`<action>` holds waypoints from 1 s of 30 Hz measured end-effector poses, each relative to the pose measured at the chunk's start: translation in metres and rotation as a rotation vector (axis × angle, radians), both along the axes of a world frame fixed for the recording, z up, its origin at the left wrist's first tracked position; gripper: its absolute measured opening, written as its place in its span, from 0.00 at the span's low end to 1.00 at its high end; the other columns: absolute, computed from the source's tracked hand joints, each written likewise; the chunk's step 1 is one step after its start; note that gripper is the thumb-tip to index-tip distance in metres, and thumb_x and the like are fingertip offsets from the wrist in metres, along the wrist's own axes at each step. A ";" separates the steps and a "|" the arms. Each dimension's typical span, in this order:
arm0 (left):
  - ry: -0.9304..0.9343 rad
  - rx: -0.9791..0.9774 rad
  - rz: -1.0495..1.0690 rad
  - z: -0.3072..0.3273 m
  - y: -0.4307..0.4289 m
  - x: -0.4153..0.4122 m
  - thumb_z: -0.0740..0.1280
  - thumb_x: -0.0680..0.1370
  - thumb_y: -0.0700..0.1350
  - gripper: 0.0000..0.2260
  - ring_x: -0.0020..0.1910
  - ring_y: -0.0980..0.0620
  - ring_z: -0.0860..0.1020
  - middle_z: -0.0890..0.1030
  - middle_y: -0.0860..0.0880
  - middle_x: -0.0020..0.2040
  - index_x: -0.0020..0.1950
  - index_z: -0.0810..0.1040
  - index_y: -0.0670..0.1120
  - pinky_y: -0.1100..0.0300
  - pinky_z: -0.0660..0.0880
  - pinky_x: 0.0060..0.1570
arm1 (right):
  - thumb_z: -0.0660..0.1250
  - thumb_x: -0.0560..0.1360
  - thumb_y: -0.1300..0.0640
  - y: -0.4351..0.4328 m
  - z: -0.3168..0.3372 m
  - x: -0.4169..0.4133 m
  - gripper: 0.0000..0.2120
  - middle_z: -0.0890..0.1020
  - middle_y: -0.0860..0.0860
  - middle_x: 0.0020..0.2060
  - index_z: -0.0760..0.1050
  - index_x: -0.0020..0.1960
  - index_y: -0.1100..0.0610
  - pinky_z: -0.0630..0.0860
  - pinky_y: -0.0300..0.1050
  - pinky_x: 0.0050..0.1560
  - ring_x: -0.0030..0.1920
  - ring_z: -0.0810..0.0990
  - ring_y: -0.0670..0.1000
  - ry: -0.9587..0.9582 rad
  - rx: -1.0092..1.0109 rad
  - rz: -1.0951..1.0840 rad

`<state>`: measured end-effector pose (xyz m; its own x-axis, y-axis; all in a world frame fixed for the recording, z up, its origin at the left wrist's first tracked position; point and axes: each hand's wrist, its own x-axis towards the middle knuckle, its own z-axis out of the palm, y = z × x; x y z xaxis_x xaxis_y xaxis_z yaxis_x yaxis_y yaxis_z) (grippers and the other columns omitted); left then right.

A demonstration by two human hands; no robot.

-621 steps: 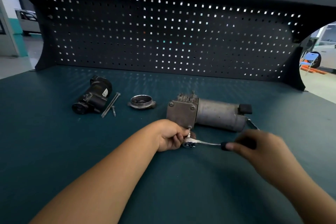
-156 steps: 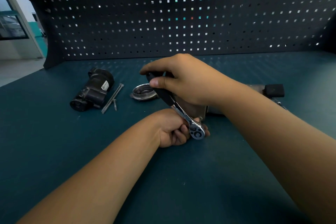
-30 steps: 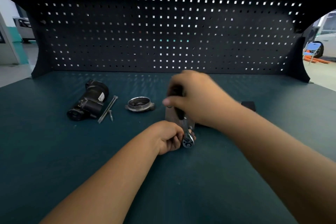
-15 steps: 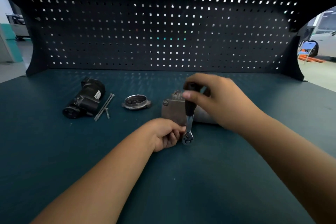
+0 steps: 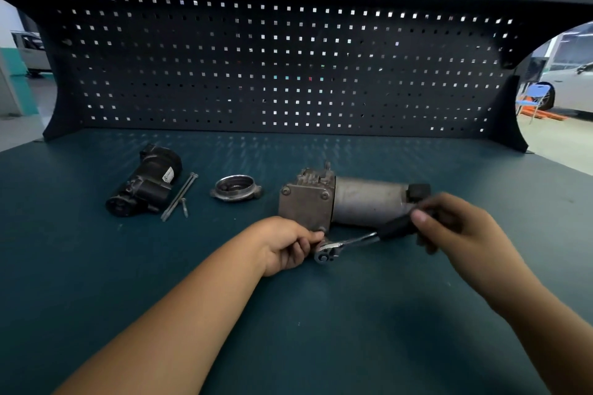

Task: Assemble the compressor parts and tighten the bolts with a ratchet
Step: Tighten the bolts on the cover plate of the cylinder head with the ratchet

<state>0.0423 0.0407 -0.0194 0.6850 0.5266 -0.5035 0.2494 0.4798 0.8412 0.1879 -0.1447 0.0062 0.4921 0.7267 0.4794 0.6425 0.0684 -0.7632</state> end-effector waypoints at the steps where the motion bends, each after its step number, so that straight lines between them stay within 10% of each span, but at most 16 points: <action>1: 0.005 0.005 -0.001 0.000 -0.001 0.000 0.63 0.77 0.34 0.07 0.15 0.61 0.66 0.75 0.49 0.27 0.39 0.74 0.39 0.74 0.61 0.15 | 0.67 0.75 0.62 -0.005 -0.006 0.003 0.07 0.78 0.54 0.29 0.75 0.39 0.54 0.71 0.35 0.32 0.28 0.74 0.45 0.014 -0.032 0.011; 6: 0.024 0.043 0.016 0.000 -0.004 0.001 0.63 0.77 0.34 0.08 0.15 0.61 0.66 0.73 0.48 0.33 0.38 0.75 0.38 0.74 0.61 0.15 | 0.68 0.74 0.57 -0.013 -0.021 0.015 0.05 0.78 0.57 0.32 0.75 0.39 0.52 0.73 0.52 0.40 0.35 0.75 0.59 -0.008 -0.155 0.003; 10: 0.030 0.064 0.039 0.000 -0.004 0.000 0.64 0.76 0.33 0.06 0.16 0.61 0.66 0.75 0.48 0.27 0.39 0.76 0.37 0.73 0.62 0.15 | 0.68 0.74 0.57 -0.016 -0.027 0.019 0.07 0.74 0.44 0.28 0.74 0.37 0.51 0.66 0.44 0.35 0.32 0.70 0.48 -0.010 -0.186 0.028; 20: 0.012 0.101 0.059 0.002 -0.011 -0.003 0.65 0.77 0.38 0.03 0.18 0.60 0.70 0.81 0.44 0.35 0.44 0.77 0.39 0.72 0.66 0.18 | 0.67 0.75 0.62 -0.023 -0.030 0.005 0.08 0.77 0.52 0.27 0.79 0.40 0.51 0.70 0.34 0.32 0.29 0.73 0.44 0.176 0.138 0.117; 30: 0.068 0.467 0.176 -0.004 -0.018 -0.002 0.66 0.77 0.41 0.06 0.20 0.57 0.74 0.83 0.46 0.31 0.43 0.79 0.40 0.68 0.68 0.19 | 0.62 0.78 0.53 -0.033 -0.033 0.040 0.11 0.72 0.45 0.27 0.76 0.39 0.52 0.66 0.43 0.34 0.31 0.69 0.48 0.410 0.514 -0.499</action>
<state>0.0401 0.0222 -0.0231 0.5390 0.8111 -0.2269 0.2607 0.0955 0.9607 0.2283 -0.1773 -0.0265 0.9071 0.1151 0.4050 0.3674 0.2533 -0.8949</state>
